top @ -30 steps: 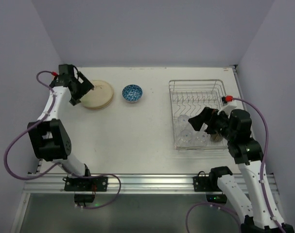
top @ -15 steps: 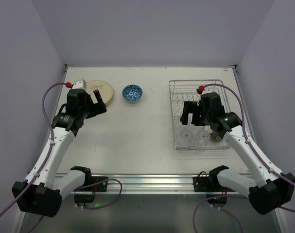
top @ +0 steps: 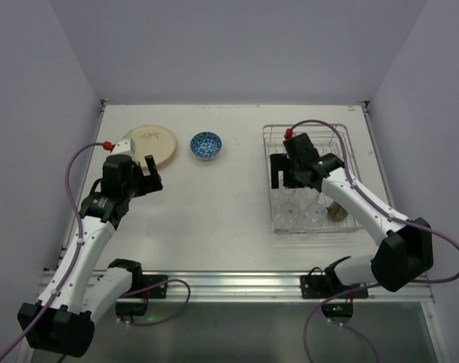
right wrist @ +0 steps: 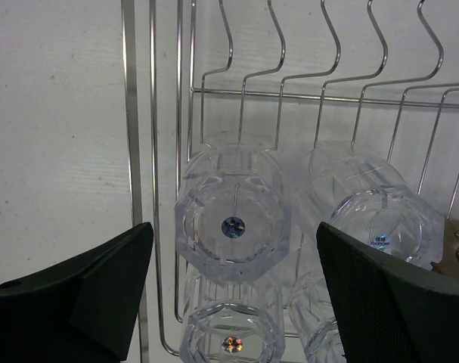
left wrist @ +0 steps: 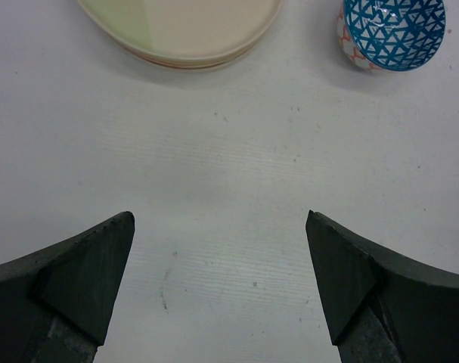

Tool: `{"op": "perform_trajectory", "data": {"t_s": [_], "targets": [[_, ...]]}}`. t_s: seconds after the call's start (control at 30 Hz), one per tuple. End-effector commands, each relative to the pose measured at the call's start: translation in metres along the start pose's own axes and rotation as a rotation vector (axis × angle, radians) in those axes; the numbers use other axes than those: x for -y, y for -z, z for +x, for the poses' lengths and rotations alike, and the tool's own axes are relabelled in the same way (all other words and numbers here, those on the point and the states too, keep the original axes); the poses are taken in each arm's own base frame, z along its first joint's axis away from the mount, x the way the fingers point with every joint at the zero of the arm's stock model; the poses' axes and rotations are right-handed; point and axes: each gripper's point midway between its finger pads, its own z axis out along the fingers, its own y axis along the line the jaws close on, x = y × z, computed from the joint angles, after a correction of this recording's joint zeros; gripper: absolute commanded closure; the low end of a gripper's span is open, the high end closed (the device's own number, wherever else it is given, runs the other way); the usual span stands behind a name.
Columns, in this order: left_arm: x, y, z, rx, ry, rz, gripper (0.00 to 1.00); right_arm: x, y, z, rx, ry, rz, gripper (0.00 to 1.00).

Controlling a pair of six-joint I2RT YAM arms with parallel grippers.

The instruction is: Unload the mixed dishes from the dish rack

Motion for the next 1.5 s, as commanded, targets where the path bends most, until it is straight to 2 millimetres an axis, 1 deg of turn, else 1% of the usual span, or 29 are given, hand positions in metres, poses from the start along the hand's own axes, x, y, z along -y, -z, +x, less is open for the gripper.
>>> {"op": "perform_trajectory", "data": {"t_s": [0.0,0.07,0.17,0.27,0.4,0.5,0.6,0.63,0.67,0.73,0.83,0.93,1.07,1.1,1.17,1.2,1.27,1.3,1.37,1.4,1.43,1.47], "targets": [[0.004,-0.003,-0.01,0.041,-0.032,0.019,0.0,-0.001,-0.002,-0.012,0.023,0.008,0.023,0.1],[0.005,-0.002,-0.01,0.043,-0.031,0.023,0.0,-0.004,-0.009,-0.009,-0.001,0.012,0.022,0.14],[0.006,-0.001,-0.01,0.045,-0.031,0.03,0.0,0.0,-0.018,-0.004,-0.023,0.017,0.061,0.14],[0.006,-0.002,-0.009,0.044,-0.031,0.034,0.0,-0.003,-0.025,0.002,-0.05,0.021,0.059,0.17],[0.007,-0.002,-0.009,0.04,-0.033,0.036,0.0,-0.006,-0.032,0.011,-0.079,0.032,0.075,0.2],[0.007,-0.002,-0.009,0.039,-0.034,0.038,0.0,-0.005,-0.032,0.011,-0.071,0.023,0.098,0.23],[0.007,-0.002,-0.009,0.04,-0.034,0.04,0.0,-0.007,-0.032,0.011,-0.068,0.022,0.094,0.34],[0.007,-0.002,-0.008,0.038,-0.035,0.041,0.0,-0.007,-0.031,0.011,-0.067,0.021,0.093,0.45],[0.008,-0.002,-0.008,0.038,-0.035,0.042,0.0,-0.007,-0.03,0.01,-0.066,0.022,0.095,0.51],[0.008,-0.002,-0.008,0.037,-0.035,0.043,0.0,-0.007,-0.028,0.007,-0.058,0.023,0.094,0.61],[0.008,-0.002,-0.008,0.039,-0.034,0.042,0.0,-0.007,-0.021,0.001,-0.039,0.024,0.091,0.67],[0.008,-0.002,-0.009,0.042,-0.034,0.043,0.0,-0.007,-0.009,-0.009,-0.002,0.019,0.086,0.72],[0.008,-0.002,-0.009,0.041,-0.034,0.043,0.0,-0.007,0.015,-0.024,0.063,0.013,0.061,0.73],[0.008,-0.001,-0.009,0.042,-0.034,0.043,0.0,-0.008,0.026,-0.032,0.098,0.005,0.043,0.73],[0.008,-0.001,-0.009,0.045,-0.034,0.044,0.0,-0.006,0.038,-0.037,0.117,0.007,0.039,0.73],[0.008,0.0,-0.01,0.047,-0.033,0.047,0.0,-0.006,0.049,-0.045,0.149,0.001,0.03,0.74],[0.01,0.001,-0.01,0.05,-0.036,0.059,0.0,-0.003,0.06,-0.049,0.169,0.005,0.034,0.75],[0.011,0.001,-0.011,0.053,-0.037,0.065,0.0,-0.002,0.074,-0.057,0.208,-0.006,0.017,0.75],[0.015,0.003,-0.011,0.054,-0.04,0.089,0.0,-0.005,0.088,-0.065,0.252,-0.006,-0.018,0.78],[0.018,0.003,-0.013,0.059,-0.038,0.103,0.0,-0.007,0.1,-0.069,0.285,-0.01,-0.049,0.79],[0.025,0.005,-0.011,0.05,-0.042,0.146,0.0,-0.01,0.106,-0.071,0.304,-0.007,-0.078,0.82],[0.032,0.007,-0.011,0.047,-0.043,0.182,0.0,-0.019,0.112,-0.074,0.325,0.002,-0.135,0.82]]}}
